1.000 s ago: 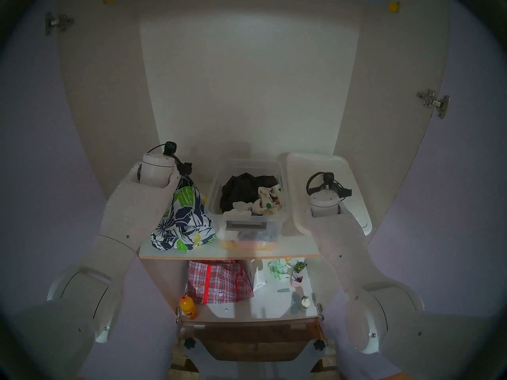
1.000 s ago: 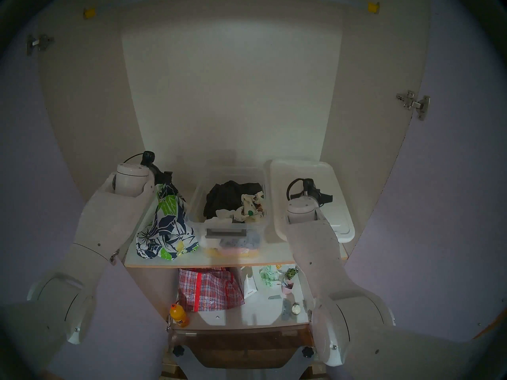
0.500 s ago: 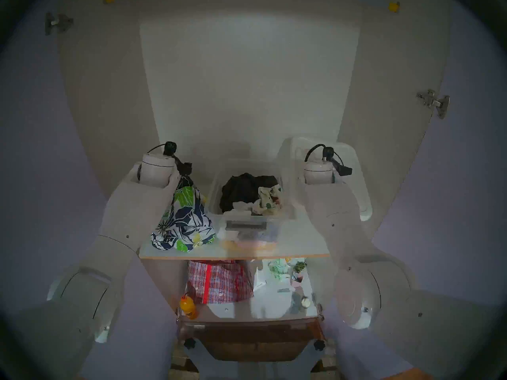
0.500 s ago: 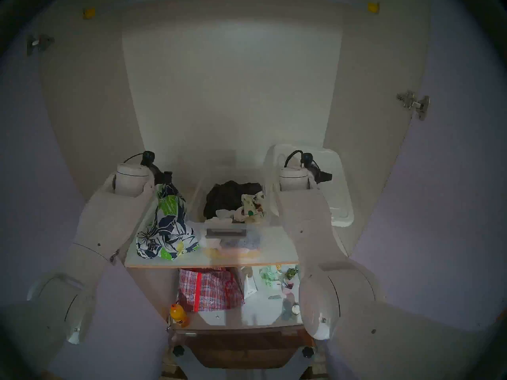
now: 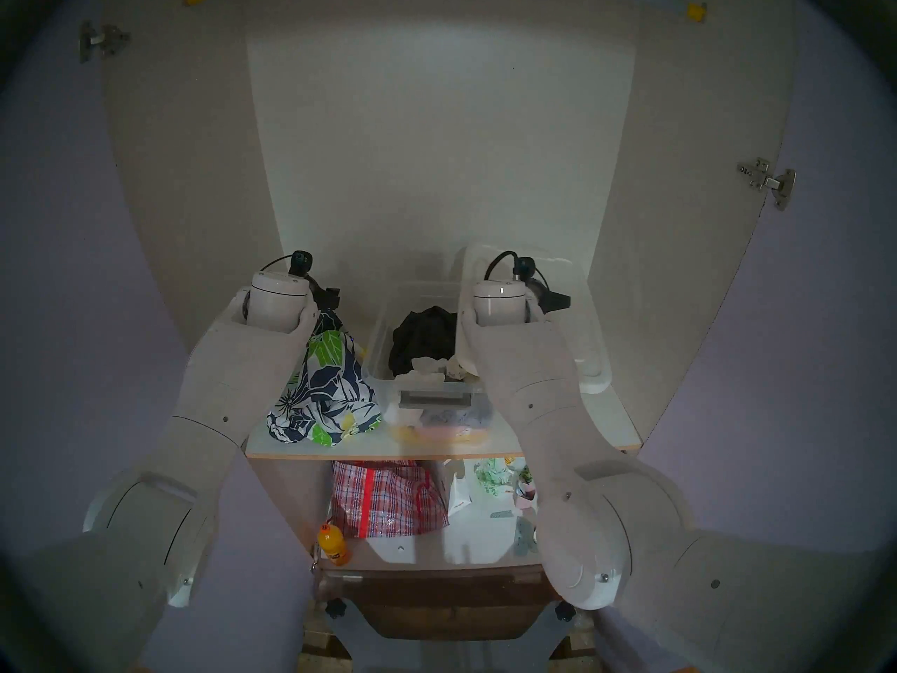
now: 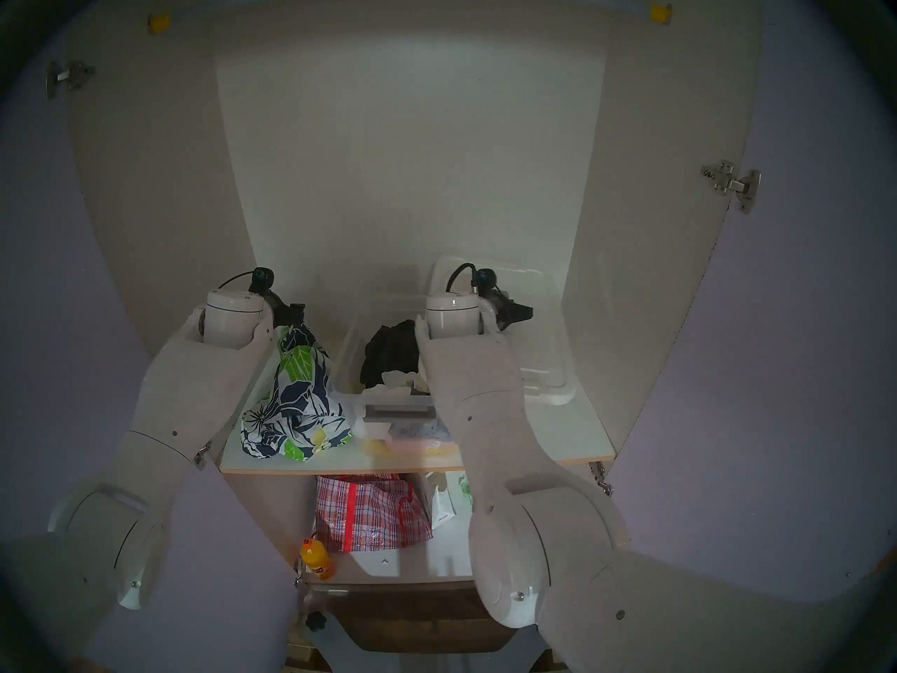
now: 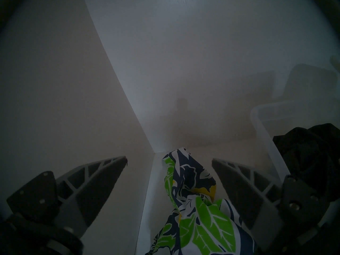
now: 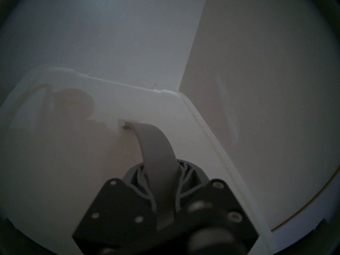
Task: Take clothing out of the storage bin and put the lid back on the bin
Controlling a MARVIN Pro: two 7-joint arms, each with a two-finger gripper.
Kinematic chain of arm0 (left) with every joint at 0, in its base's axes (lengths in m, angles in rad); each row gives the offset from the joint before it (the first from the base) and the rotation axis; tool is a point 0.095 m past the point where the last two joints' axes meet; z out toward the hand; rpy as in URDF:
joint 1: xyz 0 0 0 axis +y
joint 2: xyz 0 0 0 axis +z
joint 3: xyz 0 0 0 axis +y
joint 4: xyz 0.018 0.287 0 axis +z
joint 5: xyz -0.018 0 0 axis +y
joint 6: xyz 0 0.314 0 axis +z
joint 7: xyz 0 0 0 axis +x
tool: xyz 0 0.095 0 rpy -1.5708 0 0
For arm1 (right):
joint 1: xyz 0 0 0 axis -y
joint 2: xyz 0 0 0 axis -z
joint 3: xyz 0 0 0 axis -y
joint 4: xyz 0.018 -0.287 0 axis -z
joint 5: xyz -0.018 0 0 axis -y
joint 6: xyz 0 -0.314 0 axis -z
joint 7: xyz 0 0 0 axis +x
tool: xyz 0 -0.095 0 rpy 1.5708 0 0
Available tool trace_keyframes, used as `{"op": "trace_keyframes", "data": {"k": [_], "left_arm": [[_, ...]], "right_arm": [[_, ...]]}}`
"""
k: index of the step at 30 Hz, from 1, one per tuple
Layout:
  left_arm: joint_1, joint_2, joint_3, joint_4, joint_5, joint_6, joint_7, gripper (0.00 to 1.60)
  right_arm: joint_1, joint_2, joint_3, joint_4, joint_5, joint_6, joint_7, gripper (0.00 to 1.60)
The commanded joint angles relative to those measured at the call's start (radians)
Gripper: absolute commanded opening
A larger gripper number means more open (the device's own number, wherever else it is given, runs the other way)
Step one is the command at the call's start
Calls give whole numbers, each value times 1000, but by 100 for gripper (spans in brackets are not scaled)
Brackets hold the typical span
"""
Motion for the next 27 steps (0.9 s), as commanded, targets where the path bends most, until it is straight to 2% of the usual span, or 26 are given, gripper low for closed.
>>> {"op": "trace_keyframes", "data": {"k": [1, 8, 11, 12, 15, 18, 22, 27], "left_arm": [[-34, 1, -4, -24, 2, -7, -2, 160], [-34, 1, -4, -24, 2, -7, -2, 160], [-34, 2, -4, -24, 2, -7, -2, 160], [-34, 2, -4, -24, 2, -7, -2, 160], [-34, 2, -4, -24, 2, -7, -2, 160], [-34, 2, -4, -24, 2, -7, -2, 160], [-34, 1, -4, -24, 1, -7, -1, 160], [-34, 1, -4, -23, 1, -7, -1, 160]], "right_arm": [[34, -30, -9, -43, -28, 25, -69, 0], [43, -94, -45, -21, -51, 32, -79, 0], [62, -117, -64, 17, -59, 27, -82, 0], [78, -121, -86, 60, -62, 17, -59, 0], [94, -120, -106, 101, -65, 14, -39, 0], [120, -110, -148, 175, -66, -30, -16, 0], [161, -123, -152, 272, -44, -46, -20, 0], [181, -123, -152, 344, -29, -73, -41, 0]]}}
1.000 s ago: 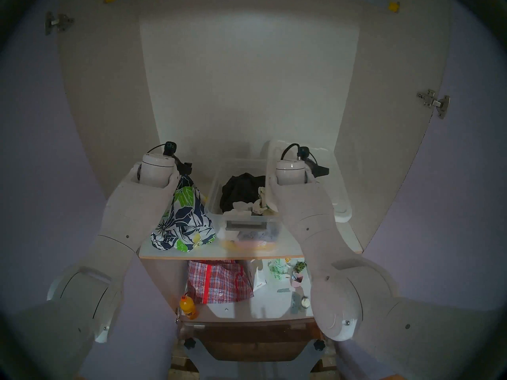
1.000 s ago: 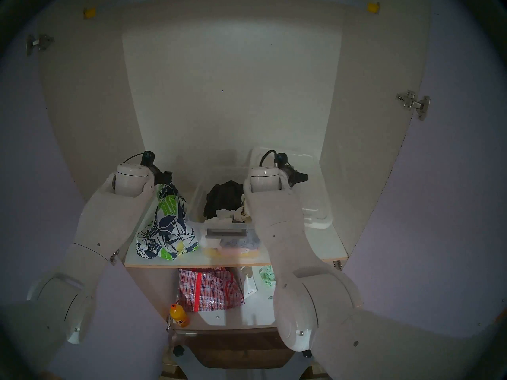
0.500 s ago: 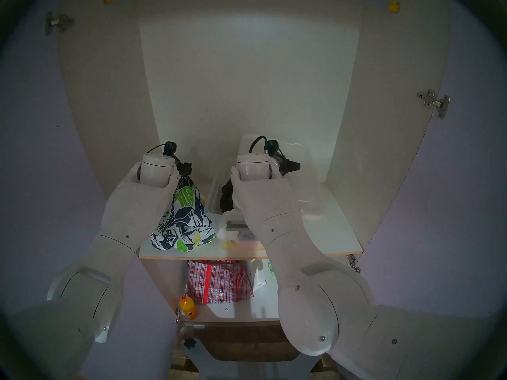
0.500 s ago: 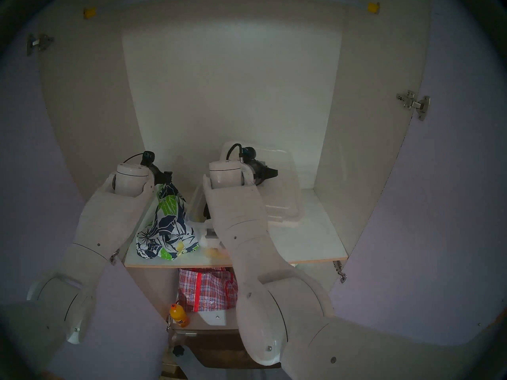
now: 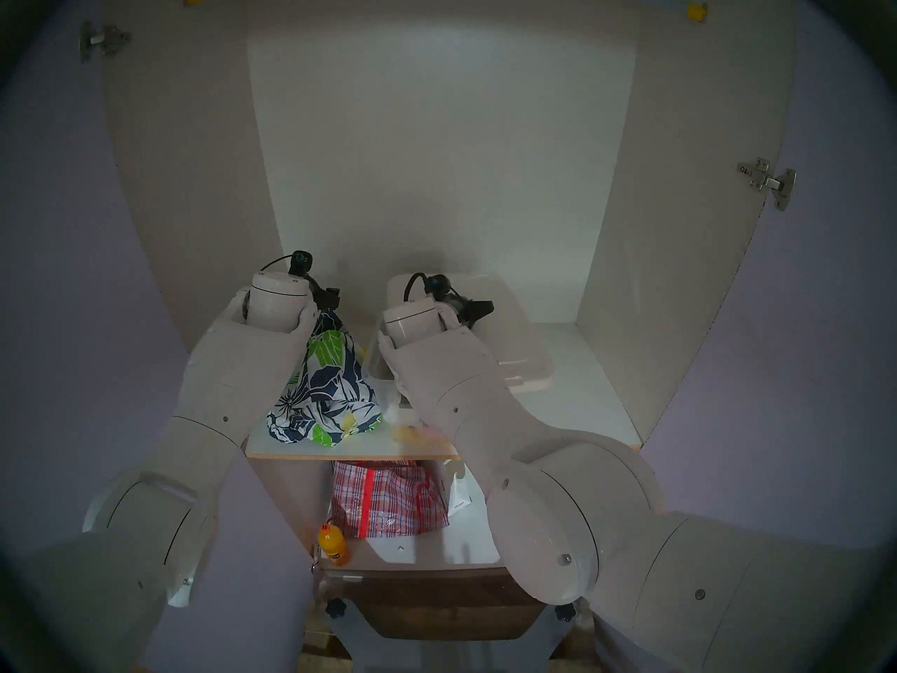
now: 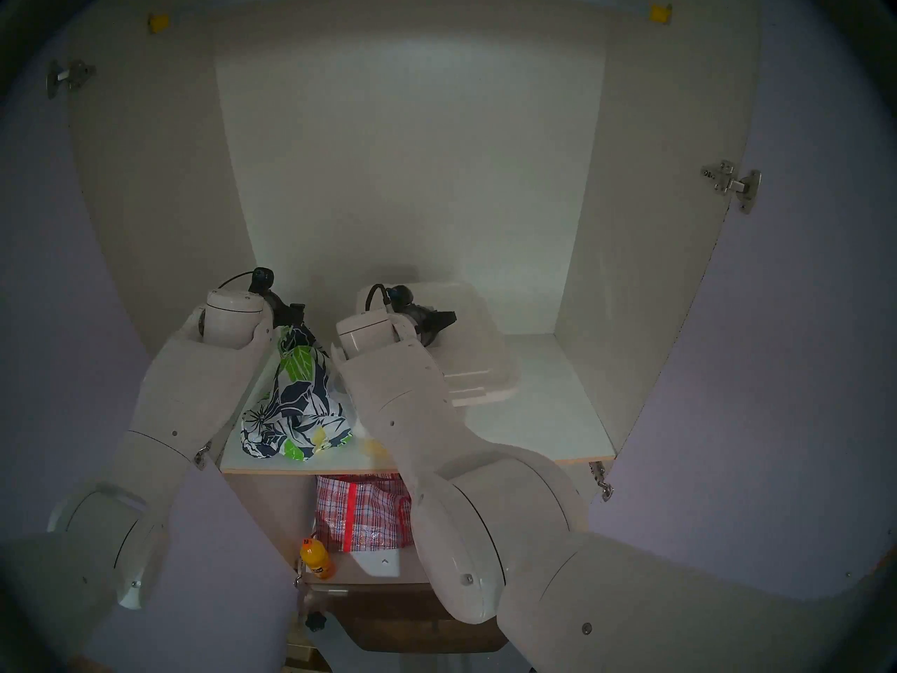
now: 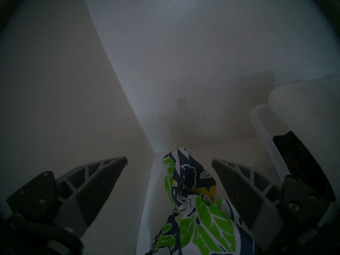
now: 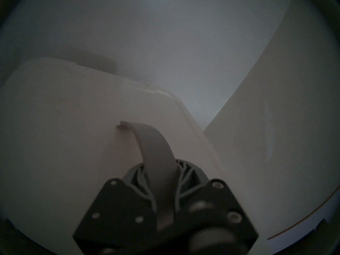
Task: Take clothing out of the storage bin and put the lid back on the bin
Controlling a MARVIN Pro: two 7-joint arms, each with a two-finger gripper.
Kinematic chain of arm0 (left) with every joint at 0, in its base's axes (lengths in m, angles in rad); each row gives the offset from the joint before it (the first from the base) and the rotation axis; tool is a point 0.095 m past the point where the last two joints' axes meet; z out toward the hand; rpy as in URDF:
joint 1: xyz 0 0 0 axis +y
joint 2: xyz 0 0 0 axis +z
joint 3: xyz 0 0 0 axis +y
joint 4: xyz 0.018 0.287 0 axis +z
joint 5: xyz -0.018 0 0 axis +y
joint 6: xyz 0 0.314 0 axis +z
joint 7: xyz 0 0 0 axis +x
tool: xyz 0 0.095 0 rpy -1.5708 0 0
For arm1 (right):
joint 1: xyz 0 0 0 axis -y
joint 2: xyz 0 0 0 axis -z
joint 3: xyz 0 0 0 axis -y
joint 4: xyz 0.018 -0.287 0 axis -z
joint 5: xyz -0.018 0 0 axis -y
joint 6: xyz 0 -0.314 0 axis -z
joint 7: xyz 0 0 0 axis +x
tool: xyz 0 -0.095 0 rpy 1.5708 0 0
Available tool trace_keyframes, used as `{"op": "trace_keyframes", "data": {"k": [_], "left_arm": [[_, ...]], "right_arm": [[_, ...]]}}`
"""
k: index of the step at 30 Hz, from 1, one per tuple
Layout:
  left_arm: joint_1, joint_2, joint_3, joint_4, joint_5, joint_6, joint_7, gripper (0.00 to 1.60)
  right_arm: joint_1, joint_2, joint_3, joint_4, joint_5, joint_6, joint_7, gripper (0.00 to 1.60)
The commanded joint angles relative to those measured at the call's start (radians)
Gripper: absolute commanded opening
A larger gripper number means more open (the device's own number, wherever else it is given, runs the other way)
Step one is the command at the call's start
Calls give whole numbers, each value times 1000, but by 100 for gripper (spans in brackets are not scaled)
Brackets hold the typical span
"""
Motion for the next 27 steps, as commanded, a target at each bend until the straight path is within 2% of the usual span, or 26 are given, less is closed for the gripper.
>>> {"op": "trace_keyframes", "data": {"k": [1, 4, 5, 8, 9, 14, 15, 19, 27], "left_arm": [[-34, 1, -5, -23, 2, -7, -1, 160], [-34, 1, -5, -23, 2, -7, -1, 160], [-34, 1, -5, -23, 2, -7, 0, 160], [-34, 1, -5, -23, 2, -7, 0, 160], [-34, 1, -5, -23, 1, -7, 0, 160], [-34, 1, -5, -23, 1, -7, 0, 160], [-33, 1, -5, -23, 1, -7, 0, 160], [-35, 17, -11, -21, -6, -8, -20, 160], [-41, 40, -12, -15, -22, -9, -51, 160]], "right_arm": [[65, -11, -12, -30, 12, -51, -22, 0], [65, -11, -39, -19, 34, -59, -22, 0], [68, -11, -80, -10, 77, -72, -35, 0], [68, -11, -80, -10, 77, -72, -35, 0], [70, -11, -105, -4, 108, -63, -45, 0], [70, -11, -105, -4, 108, -63, -45, 0], [69, -11, -139, -9, 138, -66, -58, 0], [66, -11, -151, -14, 154, -69, -52, 0], [39, -11, -257, -37, 253, -69, -131, 0]]}}
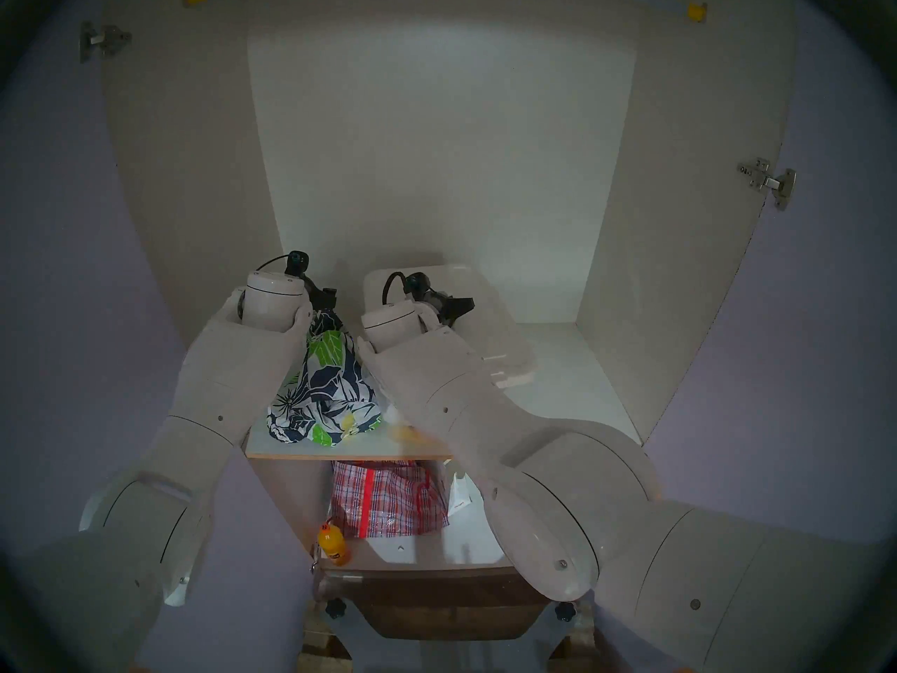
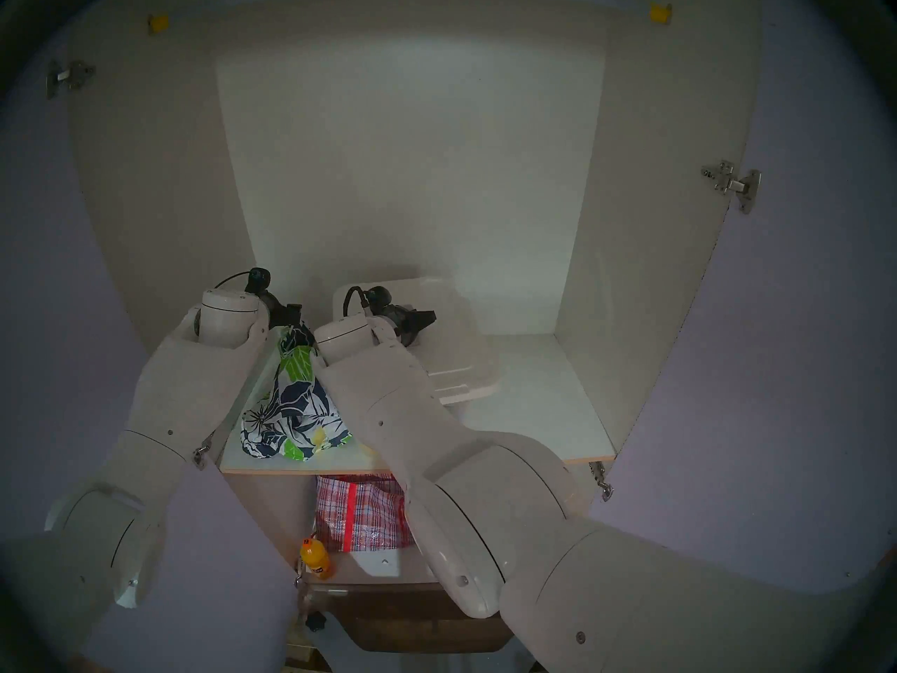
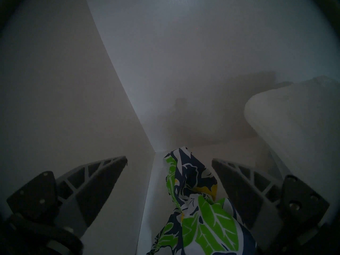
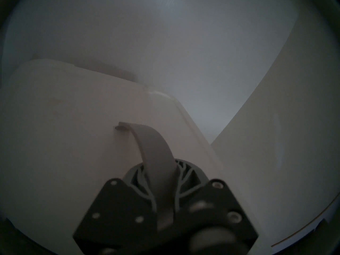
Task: Take clothing out of the storage bin and put the lid back on the bin
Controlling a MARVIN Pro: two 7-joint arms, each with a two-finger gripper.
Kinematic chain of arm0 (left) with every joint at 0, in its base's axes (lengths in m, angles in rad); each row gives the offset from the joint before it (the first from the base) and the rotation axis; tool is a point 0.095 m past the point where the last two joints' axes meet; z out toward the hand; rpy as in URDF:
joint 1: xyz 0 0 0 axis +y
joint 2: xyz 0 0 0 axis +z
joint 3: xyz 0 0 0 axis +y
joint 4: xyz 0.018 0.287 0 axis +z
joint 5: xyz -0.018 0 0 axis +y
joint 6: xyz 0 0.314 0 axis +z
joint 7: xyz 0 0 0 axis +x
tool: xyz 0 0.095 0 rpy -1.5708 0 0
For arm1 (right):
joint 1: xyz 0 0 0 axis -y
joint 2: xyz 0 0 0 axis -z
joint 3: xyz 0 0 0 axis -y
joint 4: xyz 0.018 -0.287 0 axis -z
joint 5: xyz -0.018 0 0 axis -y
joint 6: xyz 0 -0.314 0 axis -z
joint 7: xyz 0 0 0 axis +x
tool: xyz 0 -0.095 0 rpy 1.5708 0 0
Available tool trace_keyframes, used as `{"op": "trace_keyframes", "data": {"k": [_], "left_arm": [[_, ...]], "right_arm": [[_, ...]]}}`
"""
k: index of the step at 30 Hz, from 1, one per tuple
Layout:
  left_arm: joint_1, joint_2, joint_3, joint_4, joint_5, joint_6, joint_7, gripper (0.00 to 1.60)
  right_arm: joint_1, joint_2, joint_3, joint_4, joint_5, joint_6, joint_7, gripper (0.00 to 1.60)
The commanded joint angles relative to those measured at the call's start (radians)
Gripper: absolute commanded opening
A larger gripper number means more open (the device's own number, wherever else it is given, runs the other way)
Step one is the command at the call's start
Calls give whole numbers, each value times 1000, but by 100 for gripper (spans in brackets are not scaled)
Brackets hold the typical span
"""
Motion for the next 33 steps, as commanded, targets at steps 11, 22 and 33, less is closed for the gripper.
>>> {"op": "trace_keyframes", "data": {"k": [11, 22, 33], "left_arm": [[-40, 23, 0, -21, -15, -8, -37, 160], [-41, 32, 3, -19, -20, -9, -46, 160], [-44, 50, 2, -15, -32, -9, -70, 160]], "right_arm": [[40, -12, -35, -8, 110, -22, -208, 0], [88, -12, -63, 47, 185, -3, -174, 0], [119, -12, -177, 92, 198, -15, -98, 0]]}}
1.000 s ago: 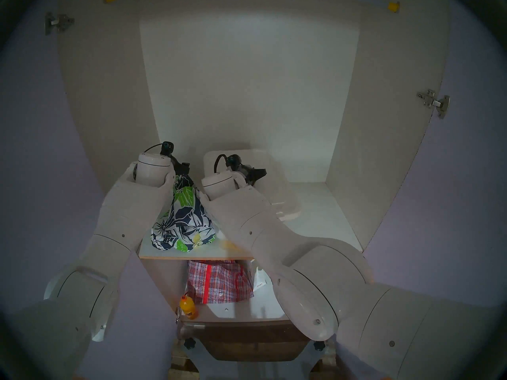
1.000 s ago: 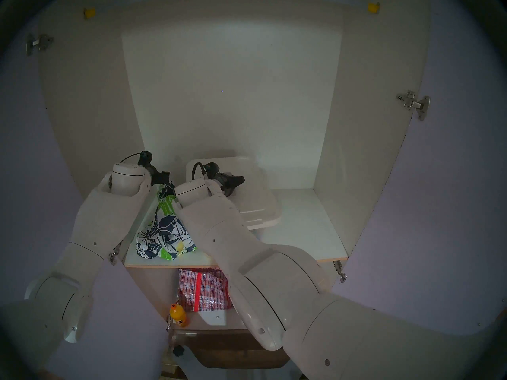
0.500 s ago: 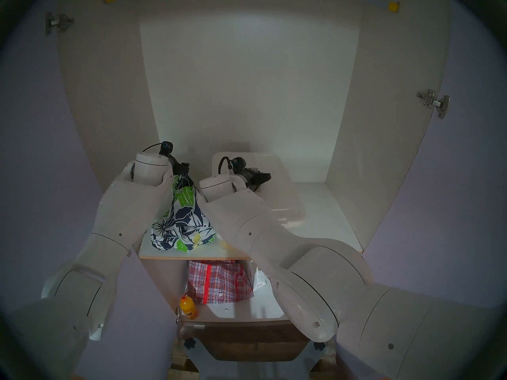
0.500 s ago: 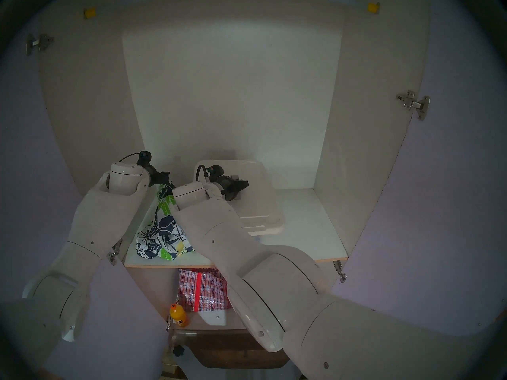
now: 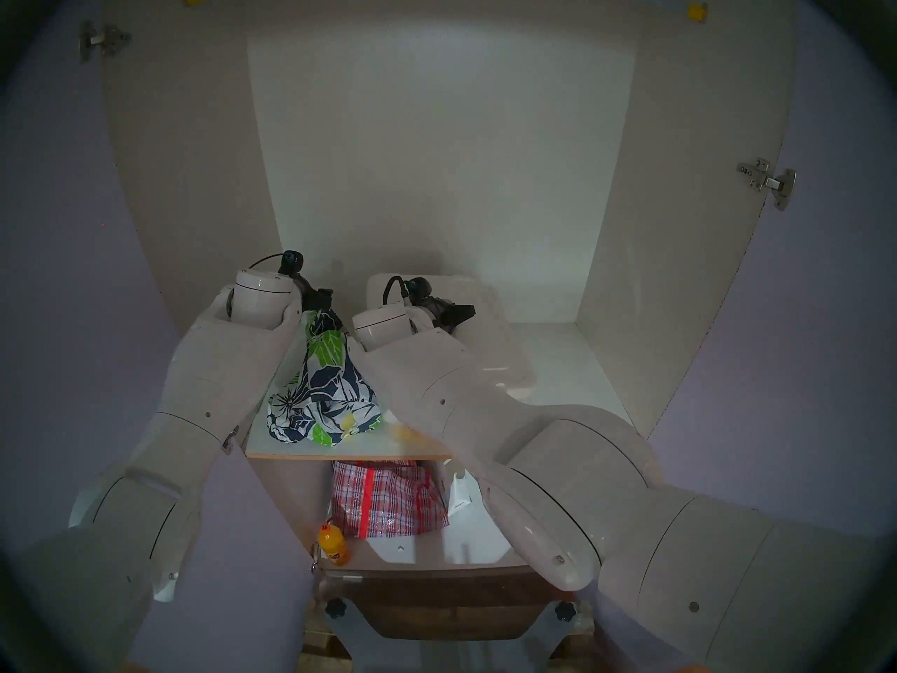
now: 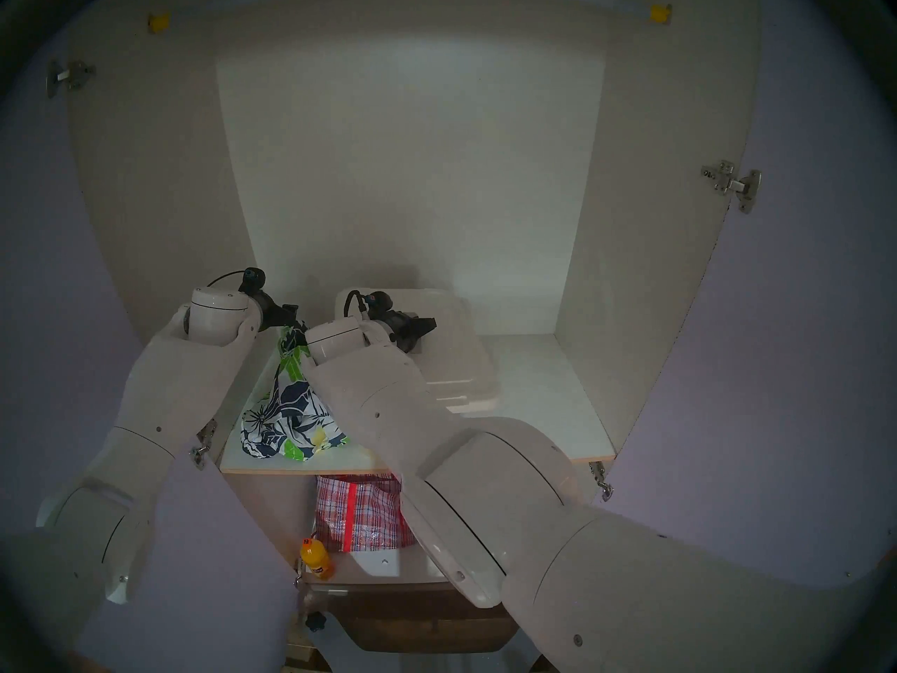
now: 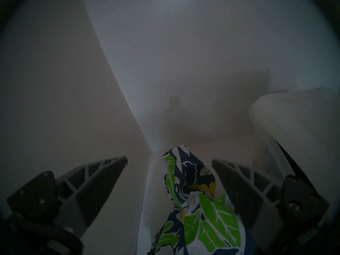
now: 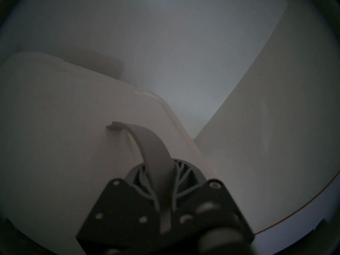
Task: Take clothing out of the storage bin and put the lid back on the bin
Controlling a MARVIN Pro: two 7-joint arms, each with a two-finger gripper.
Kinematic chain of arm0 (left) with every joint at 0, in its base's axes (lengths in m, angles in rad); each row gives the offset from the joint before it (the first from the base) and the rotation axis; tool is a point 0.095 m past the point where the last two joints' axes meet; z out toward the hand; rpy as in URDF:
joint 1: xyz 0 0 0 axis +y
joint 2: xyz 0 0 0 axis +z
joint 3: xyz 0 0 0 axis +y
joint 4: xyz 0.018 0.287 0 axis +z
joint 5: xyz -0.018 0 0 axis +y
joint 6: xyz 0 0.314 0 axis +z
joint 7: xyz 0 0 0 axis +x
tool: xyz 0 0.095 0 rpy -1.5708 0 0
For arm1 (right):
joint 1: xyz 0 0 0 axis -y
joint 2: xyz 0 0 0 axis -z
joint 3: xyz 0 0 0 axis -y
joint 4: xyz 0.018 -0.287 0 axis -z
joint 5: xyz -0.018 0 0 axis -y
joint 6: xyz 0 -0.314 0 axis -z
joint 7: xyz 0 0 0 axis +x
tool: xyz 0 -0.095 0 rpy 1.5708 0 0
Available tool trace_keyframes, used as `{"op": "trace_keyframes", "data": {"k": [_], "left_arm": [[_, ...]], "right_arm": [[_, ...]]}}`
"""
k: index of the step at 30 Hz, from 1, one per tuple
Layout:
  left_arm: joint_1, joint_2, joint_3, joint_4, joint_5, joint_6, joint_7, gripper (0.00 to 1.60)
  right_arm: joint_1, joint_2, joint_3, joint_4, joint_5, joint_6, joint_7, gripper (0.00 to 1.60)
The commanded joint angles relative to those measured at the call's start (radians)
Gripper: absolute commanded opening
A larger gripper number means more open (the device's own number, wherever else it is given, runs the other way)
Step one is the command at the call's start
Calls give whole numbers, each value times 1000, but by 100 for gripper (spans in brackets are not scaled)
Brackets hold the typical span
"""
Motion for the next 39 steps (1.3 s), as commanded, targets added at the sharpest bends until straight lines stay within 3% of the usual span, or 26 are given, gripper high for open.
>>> {"op": "trace_keyframes", "data": {"k": [1, 6, 12, 13, 14, 15, 16, 17, 18, 22, 30, 39], "left_arm": [[-37, 10, -7, -21, -2, -9, -14, 160], [-36, 4, 0, -24, -3, -9, -11, 160], [-40, 19, -5, -20, -9, -8, -25, 160], [-40, 21, -3, -21, -10, -8, -26, 160], [-40, 22, -2, -22, -11, -7, -27, 160], [-40, 23, 0, -22, -12, -7, -28, 160], [-41, 26, 0, -22, -13, -7, -30, 160], [-40, 23, 2, -23, -13, -7, -28, 160], [-41, 25, 2, -23, -14, -7, -30, 160], [-41, 21, 7, -24, -15, -7, -27, 160], [-44, 19, 15, -24, -16, -9, -23, 160], [-40, 8, 18, -26, -11, -17, 0, 160]], "right_arm": [[51, -13, -41, -1, -9, -10, 24, 0], [51, -13, -118, 6, 2, -2, 50, 0], [51, -13, -150, 32, -1, -8, 77, 0], [52, -13, -156, 37, 0, -6, 83, 11], [54, -13, -166, 40, 3, -4, 90, 33], [56, -13, -176, 45, 2, -3, 96, 71], [57, -13, -183, 51, 1, -4, 101, 86], [57, -13, -191, 53, 2, 0, 107, 86], [58, -13, -196, 59, 0, -1, 110, 160], [67, -13, -218, 72, 6, -5, 116, 160], [123, -13, -192, 96, 20, -31, 110, 160], [157, -13, -26, 107, 123, -7, 127, 160]]}}
